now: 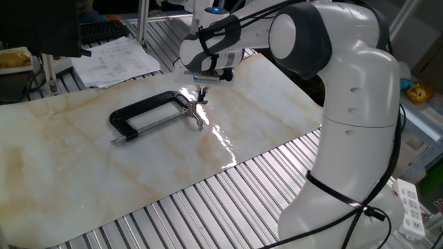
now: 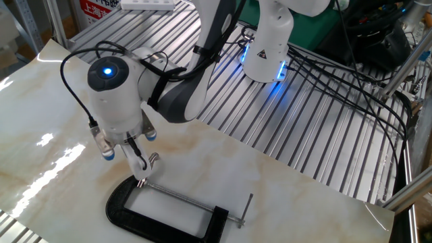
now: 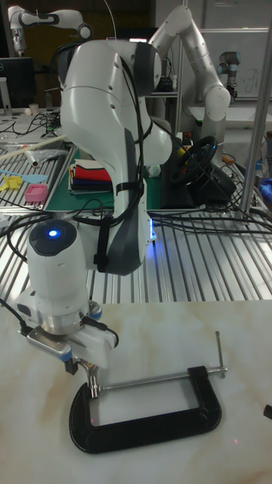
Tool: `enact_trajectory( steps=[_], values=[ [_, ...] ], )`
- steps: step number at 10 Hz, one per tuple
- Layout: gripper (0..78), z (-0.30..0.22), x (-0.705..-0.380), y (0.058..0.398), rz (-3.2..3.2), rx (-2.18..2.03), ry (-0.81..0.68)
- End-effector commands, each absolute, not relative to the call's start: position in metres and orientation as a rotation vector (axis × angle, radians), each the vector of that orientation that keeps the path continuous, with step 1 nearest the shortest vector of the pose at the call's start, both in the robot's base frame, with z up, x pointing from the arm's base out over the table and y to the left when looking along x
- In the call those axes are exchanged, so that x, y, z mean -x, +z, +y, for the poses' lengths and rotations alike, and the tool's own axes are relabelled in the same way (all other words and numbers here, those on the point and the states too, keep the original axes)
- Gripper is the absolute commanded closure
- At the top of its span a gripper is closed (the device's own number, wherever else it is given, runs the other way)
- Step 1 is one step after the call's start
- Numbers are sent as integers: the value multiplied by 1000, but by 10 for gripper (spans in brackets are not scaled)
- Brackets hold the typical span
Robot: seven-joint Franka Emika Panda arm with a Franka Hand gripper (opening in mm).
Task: Turn off the water tap
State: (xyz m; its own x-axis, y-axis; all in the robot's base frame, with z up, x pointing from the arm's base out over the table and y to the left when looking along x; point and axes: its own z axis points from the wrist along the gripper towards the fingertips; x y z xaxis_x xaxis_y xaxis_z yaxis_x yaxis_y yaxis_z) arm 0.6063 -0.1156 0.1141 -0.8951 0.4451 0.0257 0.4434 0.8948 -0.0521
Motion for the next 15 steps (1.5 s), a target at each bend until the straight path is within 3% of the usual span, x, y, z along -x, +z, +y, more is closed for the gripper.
enact_trajectory(
  steps=[1, 15],
  values=[
    [776, -114, -595, 113, -3024, 714, 73],
    [776, -102, -562, 118, -2975, 784, 61]
  ],
)
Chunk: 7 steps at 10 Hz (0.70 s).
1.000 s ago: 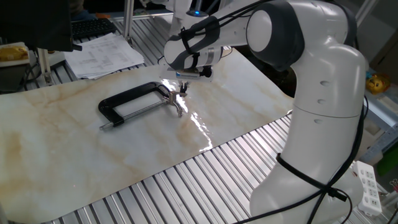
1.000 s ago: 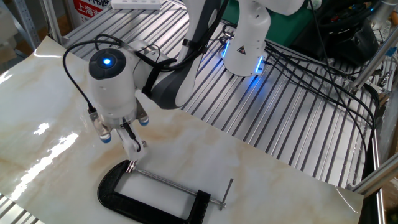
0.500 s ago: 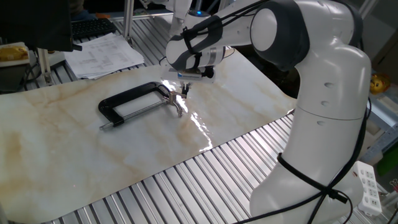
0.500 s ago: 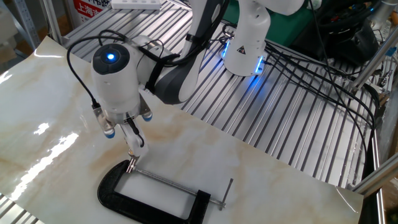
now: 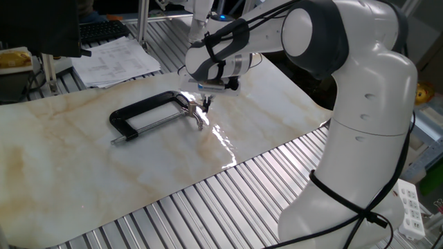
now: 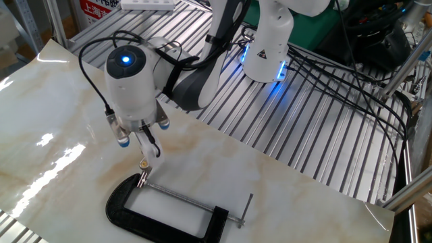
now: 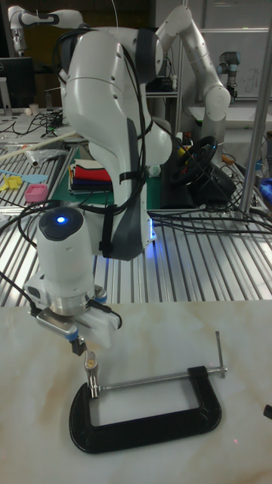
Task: Turn off the water tap
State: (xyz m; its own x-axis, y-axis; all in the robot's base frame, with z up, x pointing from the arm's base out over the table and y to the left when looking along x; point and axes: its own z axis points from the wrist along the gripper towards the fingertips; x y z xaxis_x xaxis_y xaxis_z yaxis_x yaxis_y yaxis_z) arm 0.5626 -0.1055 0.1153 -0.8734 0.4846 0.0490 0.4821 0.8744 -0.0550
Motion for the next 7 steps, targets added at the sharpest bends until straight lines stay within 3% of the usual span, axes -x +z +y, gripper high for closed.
enact_trajectory(
  steps=[1, 7],
  values=[
    [776, -101, -562, 119, -2972, 790, 61],
    [776, -90, -555, 123, -2965, 806, 74]
  ],
)
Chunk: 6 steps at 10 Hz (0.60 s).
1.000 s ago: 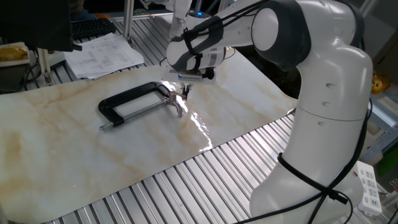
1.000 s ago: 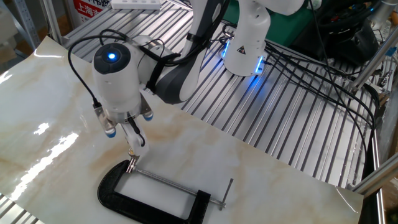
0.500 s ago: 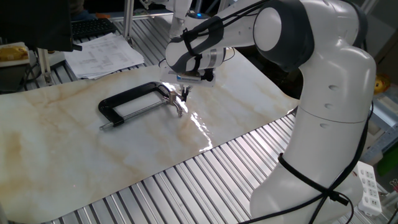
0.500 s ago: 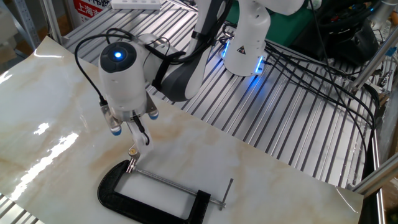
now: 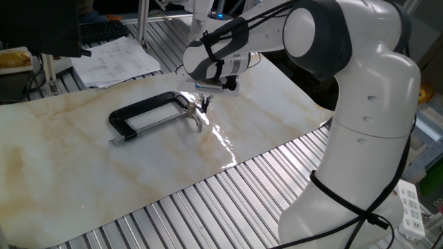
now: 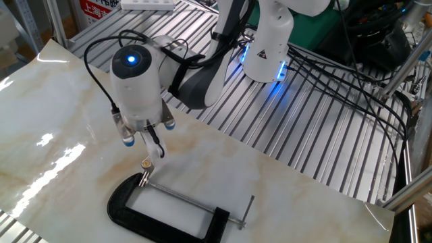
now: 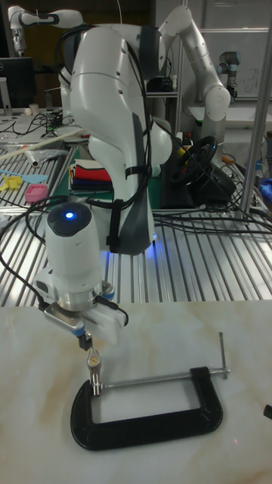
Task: Turn off the water tap
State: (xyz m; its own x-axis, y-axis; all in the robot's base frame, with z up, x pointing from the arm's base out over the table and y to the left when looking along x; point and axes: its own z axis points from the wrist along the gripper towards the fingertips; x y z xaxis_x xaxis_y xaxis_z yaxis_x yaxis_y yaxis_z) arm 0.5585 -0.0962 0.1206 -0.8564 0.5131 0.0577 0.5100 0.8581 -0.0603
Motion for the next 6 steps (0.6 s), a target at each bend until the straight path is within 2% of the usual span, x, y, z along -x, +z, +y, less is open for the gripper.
enact_trajectory(
  steps=[1, 6],
  values=[
    [776, -90, -553, 124, -2969, 797, 77],
    [776, -106, -527, 172, -2951, 655, 85]
  ],
)
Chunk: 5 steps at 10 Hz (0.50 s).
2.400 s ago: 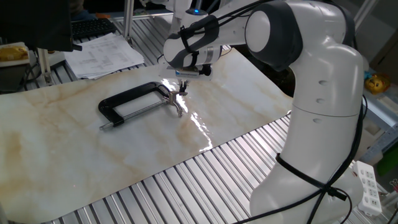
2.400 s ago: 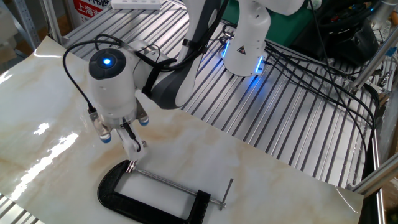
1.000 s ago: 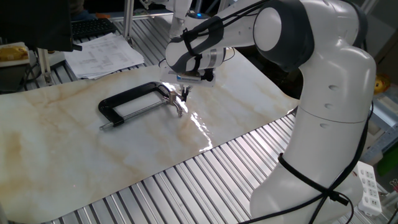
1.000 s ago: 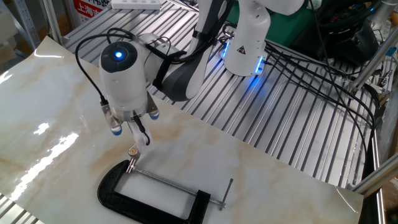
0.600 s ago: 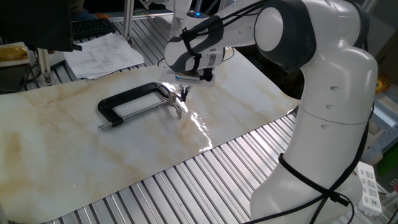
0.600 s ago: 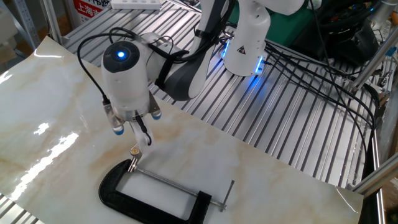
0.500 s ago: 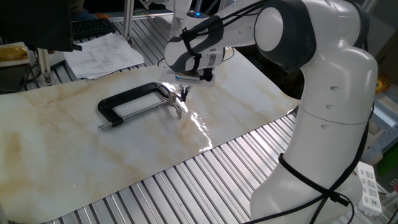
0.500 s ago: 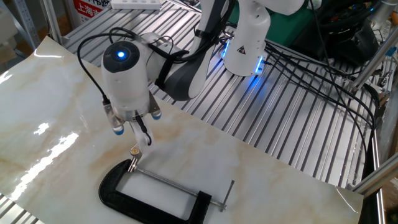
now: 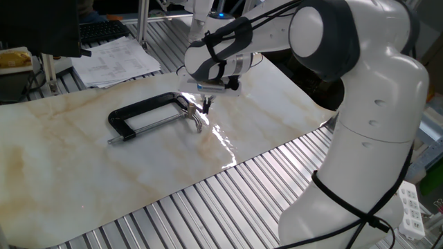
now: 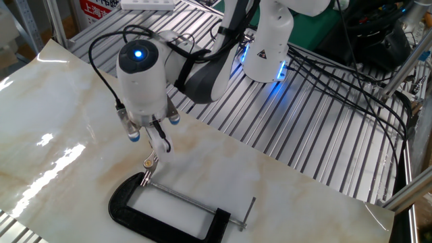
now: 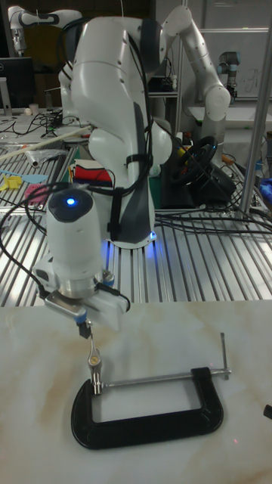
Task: Turn off the water tap
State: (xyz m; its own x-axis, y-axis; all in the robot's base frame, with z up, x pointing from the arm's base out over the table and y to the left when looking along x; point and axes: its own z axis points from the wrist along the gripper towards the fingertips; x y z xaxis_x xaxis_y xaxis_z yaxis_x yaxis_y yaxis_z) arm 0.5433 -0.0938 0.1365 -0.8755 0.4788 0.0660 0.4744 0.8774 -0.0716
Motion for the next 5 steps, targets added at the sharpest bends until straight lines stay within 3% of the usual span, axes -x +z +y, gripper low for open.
enact_trajectory(
  steps=[1, 5],
  values=[
    [776, -110, -522, 183, -2951, 626, 81],
    [776, -112, -504, 212, -2972, 506, 63]
  ],
)
